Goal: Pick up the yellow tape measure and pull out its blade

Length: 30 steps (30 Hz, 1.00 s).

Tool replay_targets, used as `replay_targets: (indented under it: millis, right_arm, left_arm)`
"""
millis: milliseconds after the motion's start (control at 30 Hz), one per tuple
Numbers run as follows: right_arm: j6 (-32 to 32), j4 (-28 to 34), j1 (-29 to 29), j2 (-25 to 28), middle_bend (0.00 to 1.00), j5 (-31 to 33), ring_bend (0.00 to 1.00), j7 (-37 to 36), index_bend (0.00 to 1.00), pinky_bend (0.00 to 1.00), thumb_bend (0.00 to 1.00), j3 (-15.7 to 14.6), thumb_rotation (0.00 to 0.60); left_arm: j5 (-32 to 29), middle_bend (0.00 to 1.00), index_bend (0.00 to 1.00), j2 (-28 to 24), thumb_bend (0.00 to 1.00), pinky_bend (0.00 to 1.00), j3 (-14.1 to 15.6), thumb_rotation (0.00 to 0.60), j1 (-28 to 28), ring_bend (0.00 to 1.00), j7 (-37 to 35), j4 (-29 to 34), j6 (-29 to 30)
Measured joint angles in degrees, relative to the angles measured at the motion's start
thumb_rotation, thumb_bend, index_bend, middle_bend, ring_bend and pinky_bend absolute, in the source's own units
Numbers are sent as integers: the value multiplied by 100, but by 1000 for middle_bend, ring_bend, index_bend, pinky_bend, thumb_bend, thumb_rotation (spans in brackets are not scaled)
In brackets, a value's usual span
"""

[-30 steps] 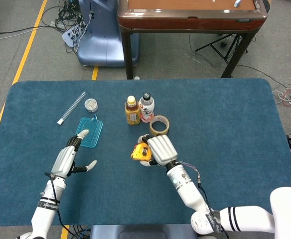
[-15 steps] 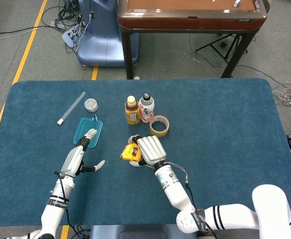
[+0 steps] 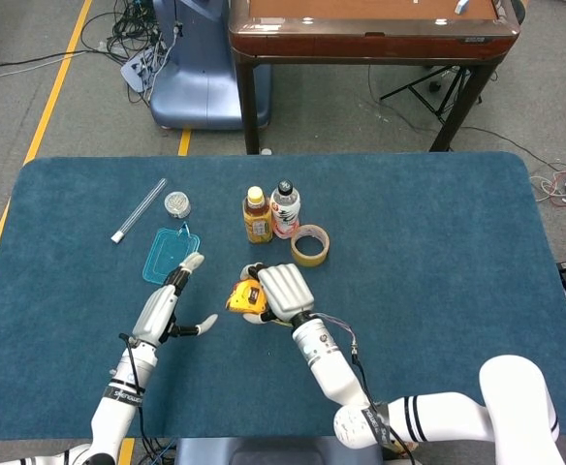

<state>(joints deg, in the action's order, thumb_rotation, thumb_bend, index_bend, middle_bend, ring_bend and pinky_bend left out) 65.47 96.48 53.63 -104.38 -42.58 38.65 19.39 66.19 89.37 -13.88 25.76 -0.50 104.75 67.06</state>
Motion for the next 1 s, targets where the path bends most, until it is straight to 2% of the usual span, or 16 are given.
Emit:
replay_targets:
  millis: [1000]
  right_arm:
    - [294, -473, 247, -658, 733, 181, 711, 19, 743, 416, 696, 144, 600]
  left_arm:
    - [-289, 0, 0, 429, 230, 0, -45, 600, 132, 0, -11, -272, 88]
